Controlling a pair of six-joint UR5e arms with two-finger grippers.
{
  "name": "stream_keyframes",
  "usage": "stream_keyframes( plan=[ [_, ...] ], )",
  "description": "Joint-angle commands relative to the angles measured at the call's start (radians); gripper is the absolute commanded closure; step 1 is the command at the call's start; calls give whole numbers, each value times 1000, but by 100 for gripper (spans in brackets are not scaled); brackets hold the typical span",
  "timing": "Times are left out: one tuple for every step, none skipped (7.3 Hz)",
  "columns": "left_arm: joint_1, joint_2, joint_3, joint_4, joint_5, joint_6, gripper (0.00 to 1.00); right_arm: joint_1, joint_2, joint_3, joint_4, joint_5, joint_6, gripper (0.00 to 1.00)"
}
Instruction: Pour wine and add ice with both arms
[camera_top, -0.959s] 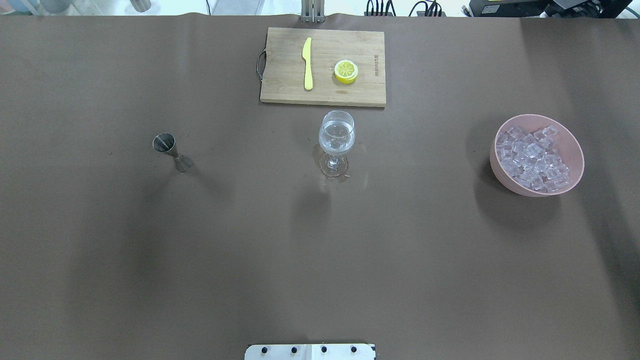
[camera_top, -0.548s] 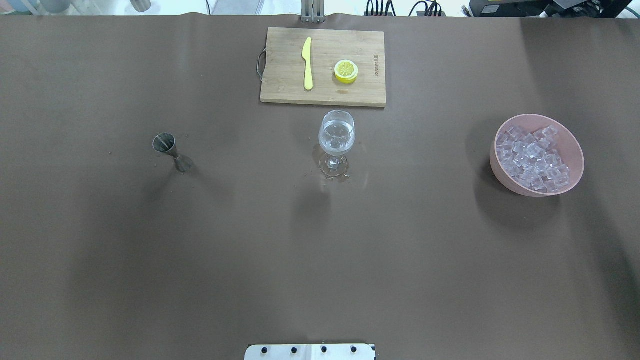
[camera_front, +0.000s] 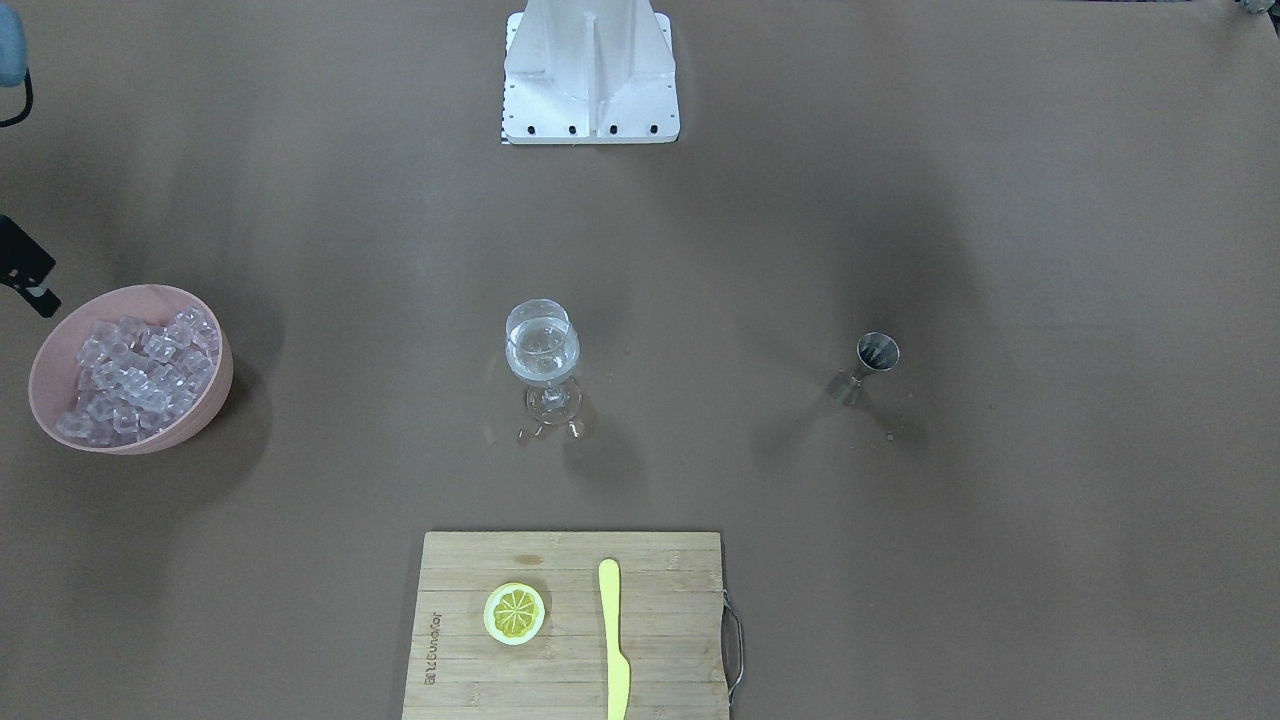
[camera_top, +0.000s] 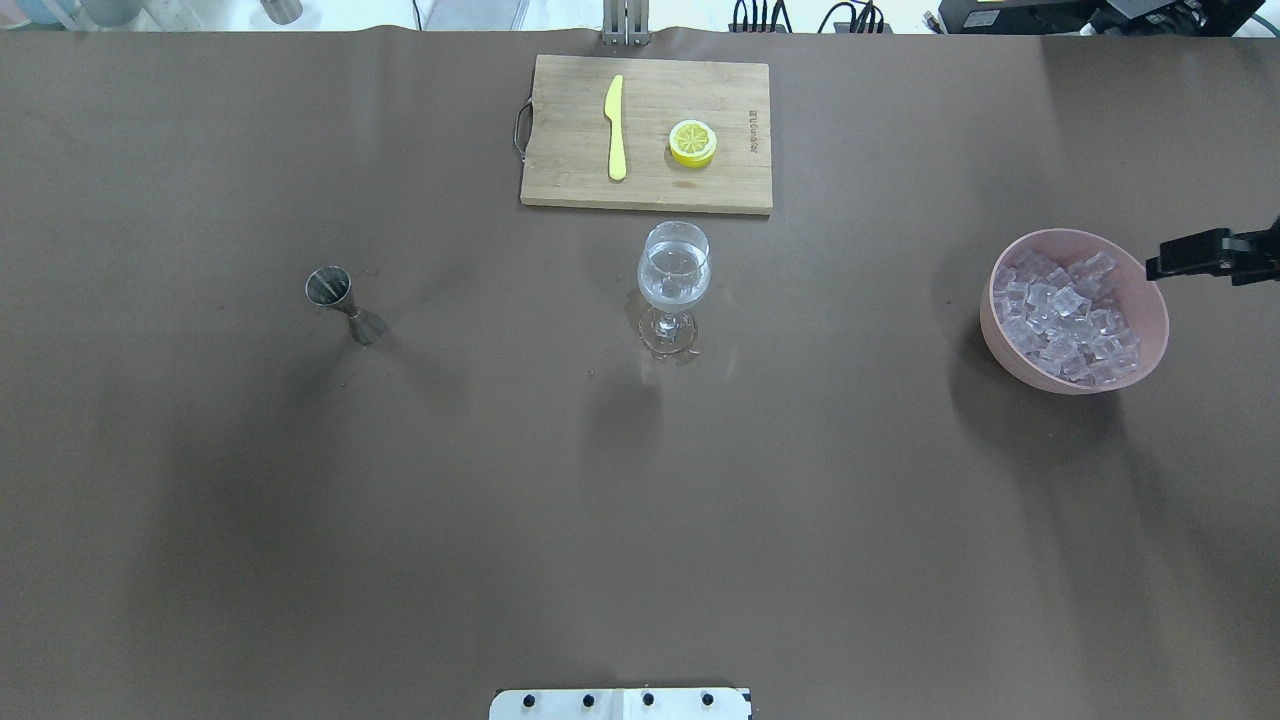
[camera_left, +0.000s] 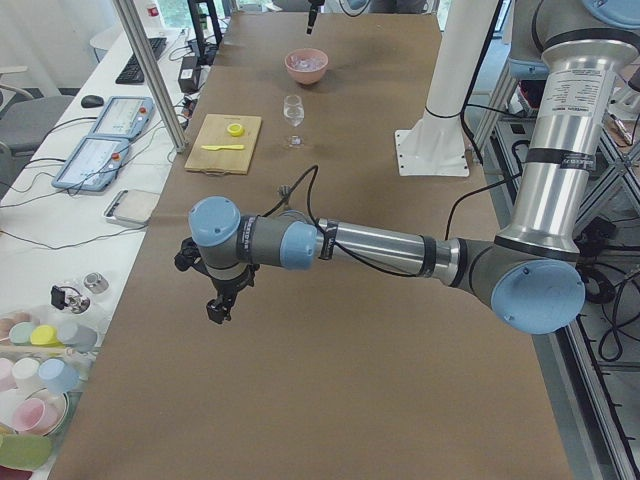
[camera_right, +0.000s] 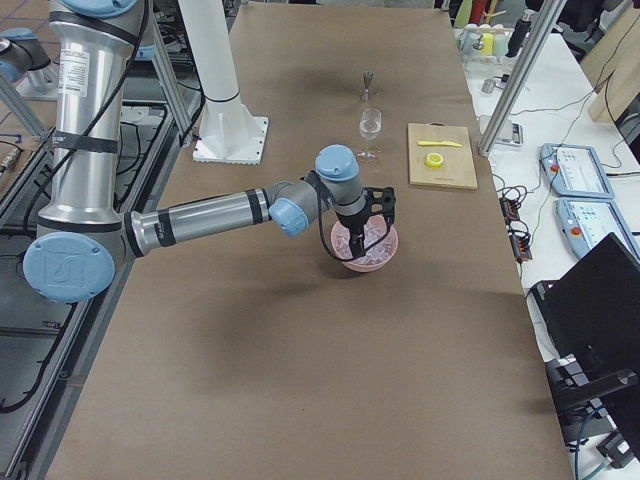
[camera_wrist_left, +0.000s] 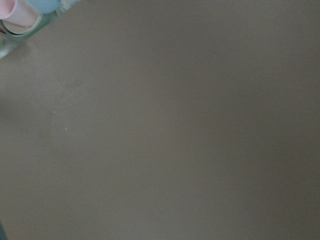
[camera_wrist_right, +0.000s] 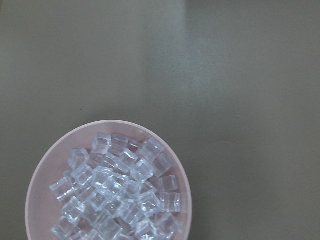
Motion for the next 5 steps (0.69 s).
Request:
stream_keyframes(
  plan=[
    [-4,8,2,-1,-9,-1,1,-117,95,-89,0,-126,35,0],
    [-4,8,2,-1,-11,-1,1,-141,149,-152,10,-154,31,0],
    [-4,8,2,-3,-11,-3,1,-166,196,-191,8,-163,31,0],
    [-7,8,2,-3,-11,-4,1,-175,209,-222,8,-192,29,0],
    [-9,8,2,-3,-11,-6,1,-175,195,-222,10,-200,24,1]
  ],
)
